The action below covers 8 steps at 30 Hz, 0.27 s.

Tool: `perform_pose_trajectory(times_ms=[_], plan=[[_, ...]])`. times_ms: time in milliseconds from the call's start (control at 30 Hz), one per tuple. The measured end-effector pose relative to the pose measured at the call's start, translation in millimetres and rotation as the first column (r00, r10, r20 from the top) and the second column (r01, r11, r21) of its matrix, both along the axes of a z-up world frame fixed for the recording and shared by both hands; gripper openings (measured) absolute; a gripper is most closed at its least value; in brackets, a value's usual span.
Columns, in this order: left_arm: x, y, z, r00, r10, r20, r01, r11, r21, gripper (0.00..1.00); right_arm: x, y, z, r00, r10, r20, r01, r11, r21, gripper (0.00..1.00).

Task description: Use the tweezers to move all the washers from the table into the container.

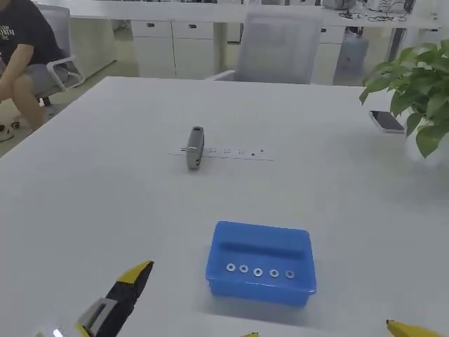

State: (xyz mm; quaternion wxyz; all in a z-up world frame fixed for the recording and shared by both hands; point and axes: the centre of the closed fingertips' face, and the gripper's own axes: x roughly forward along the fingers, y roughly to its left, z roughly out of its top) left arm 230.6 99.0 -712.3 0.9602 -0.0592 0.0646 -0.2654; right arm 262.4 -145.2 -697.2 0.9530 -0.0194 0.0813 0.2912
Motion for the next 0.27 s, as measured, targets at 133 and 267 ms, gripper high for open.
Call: perform_pose_trajectory(times_ms=[133,267], plan=[[-0.3,1.4,4.2,1.000,0.012,0.028,-0.013,1.000,0.009,0.99,3.7,-10.0,2.8,0.999,-0.043,0.001,0.043,0.998,0.035,0.99],[0.6,5.1,2.5,0.999,0.026,0.024,-0.026,1.000,0.004,0.99,4.2,-13.3,3.3,0.998,-0.058,0.000,0.058,0.997,0.048,0.99]])
